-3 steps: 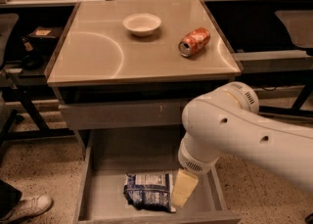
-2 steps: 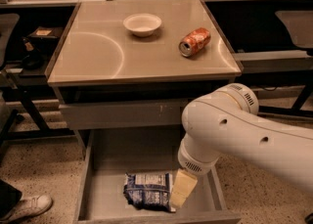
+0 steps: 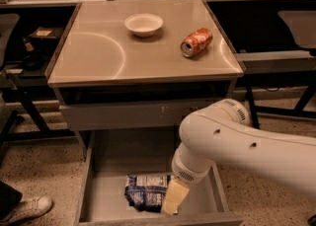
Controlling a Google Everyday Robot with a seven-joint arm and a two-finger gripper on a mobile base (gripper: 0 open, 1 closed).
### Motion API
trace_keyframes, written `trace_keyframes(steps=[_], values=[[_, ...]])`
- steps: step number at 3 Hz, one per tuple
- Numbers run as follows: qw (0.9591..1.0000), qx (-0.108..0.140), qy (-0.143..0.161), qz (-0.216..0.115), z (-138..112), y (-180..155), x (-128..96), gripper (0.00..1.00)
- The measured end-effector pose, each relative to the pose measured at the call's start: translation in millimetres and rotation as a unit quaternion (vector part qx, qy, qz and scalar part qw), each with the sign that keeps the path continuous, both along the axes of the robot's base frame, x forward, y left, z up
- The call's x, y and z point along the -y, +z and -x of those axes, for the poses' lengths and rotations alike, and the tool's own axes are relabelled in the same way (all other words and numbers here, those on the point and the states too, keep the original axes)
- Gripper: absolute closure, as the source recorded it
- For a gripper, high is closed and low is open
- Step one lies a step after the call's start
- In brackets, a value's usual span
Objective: Pick blue chip bag from middle drawer and place on counter
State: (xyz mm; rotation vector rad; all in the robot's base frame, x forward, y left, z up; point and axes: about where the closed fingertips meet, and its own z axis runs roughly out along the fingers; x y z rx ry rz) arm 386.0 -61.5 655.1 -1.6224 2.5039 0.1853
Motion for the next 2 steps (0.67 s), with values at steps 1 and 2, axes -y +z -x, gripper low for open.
trace_keyframes(steps=[1,2], values=[[0.9985,-0.003,0.016,-0.052,-9,-43,-42,0.0],[0.9952,-0.001,0.035,-0.092,-18,-74,-76,0.0]])
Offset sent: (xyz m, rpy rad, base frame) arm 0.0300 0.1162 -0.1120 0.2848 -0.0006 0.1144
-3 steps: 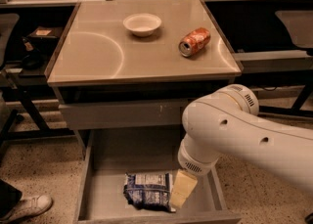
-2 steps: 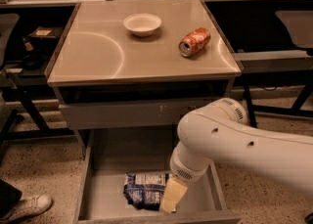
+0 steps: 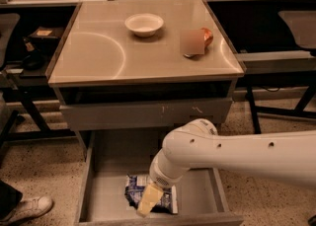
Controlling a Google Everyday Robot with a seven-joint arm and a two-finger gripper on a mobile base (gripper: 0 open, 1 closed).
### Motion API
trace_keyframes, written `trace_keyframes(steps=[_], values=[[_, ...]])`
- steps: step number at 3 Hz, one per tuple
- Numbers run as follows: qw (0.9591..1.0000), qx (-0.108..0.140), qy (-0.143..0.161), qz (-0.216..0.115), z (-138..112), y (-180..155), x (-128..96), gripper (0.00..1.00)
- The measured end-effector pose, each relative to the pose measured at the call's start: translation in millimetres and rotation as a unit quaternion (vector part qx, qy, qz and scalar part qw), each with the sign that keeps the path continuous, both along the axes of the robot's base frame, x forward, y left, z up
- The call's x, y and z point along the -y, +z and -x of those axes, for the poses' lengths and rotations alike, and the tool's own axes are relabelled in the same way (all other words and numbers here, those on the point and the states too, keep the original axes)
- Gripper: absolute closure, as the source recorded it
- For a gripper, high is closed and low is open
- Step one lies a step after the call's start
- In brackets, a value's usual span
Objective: Pick blue chip bag from middle drawer and place on counter
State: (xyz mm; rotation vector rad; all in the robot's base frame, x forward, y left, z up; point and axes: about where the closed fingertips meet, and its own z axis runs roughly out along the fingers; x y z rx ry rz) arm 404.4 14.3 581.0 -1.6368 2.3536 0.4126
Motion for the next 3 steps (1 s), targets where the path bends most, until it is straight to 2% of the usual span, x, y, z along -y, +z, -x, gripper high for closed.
trace_keyframes(steps=[1,2,3], values=[[0.9989,-0.023,0.012,-0.039,-7,-25,-24,0.0],[0.9986,-0.031,0.013,-0.04,-5,-31,-24,0.0],[0.9989,-0.024,0.011,-0.038,-10,-43,-29,0.0]])
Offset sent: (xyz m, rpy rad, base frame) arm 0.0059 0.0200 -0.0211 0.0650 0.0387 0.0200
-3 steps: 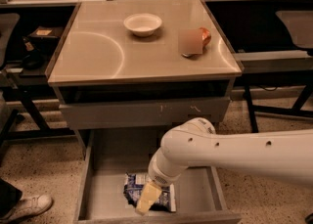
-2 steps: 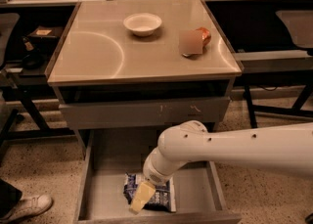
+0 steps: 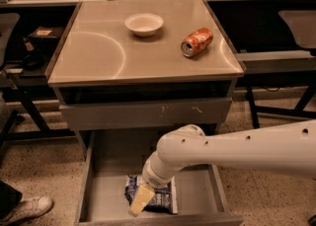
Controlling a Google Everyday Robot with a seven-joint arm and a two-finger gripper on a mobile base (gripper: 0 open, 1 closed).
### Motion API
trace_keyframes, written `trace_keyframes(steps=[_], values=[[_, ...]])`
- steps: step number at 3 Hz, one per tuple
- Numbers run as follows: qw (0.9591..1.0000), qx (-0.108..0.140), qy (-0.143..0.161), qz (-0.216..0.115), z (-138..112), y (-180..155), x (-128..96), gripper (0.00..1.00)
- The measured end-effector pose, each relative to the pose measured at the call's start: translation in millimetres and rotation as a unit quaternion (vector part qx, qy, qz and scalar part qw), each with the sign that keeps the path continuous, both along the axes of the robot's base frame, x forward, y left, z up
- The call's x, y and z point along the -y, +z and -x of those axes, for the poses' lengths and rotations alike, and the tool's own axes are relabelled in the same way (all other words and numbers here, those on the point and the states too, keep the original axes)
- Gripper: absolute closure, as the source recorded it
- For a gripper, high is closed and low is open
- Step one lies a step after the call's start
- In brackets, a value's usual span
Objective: Pick blue chip bag from middle drawer and place on counter
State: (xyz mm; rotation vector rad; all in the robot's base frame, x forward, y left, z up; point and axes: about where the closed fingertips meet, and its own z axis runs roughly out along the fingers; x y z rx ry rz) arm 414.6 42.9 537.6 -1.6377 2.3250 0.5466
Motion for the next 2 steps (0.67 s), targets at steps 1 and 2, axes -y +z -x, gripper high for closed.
trace_keyframes(steps=[1,2], values=[[0.9997,0.025,-0.003,0.001,-26,-25,-8,0.0],[0.9987,0.05,0.0,0.015,-53,-47,-7,0.0]])
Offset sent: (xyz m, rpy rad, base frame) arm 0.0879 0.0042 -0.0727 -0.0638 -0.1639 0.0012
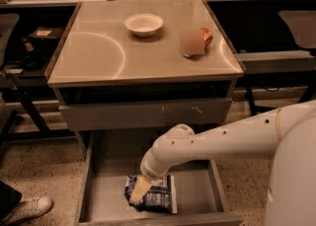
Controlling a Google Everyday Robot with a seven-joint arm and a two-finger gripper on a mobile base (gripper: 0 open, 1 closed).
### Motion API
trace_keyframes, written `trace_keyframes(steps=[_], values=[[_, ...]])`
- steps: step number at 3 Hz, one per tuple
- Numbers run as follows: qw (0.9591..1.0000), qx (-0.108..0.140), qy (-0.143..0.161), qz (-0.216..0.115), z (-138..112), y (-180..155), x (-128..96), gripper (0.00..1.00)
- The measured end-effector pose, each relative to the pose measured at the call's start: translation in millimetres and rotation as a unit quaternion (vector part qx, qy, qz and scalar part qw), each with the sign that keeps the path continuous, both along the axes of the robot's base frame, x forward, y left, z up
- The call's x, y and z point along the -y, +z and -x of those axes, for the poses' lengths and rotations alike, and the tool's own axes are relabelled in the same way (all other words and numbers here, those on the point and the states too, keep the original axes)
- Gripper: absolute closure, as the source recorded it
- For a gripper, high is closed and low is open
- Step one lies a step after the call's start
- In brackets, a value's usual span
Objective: Pick blue chip bag from middle drawer and place on counter
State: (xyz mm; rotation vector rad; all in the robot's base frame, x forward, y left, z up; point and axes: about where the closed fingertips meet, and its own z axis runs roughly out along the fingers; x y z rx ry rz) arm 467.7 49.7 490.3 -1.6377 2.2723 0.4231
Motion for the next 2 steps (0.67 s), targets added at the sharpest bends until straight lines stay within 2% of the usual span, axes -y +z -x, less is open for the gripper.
trace_keyframes(steps=[1,2], values=[[0.9996,0.001,-0.022,0.018,-8.9,-24.6,14.3,0.0],[0.9995,0.0,-0.025,0.018,-9.1,-24.6,14.9,0.0]])
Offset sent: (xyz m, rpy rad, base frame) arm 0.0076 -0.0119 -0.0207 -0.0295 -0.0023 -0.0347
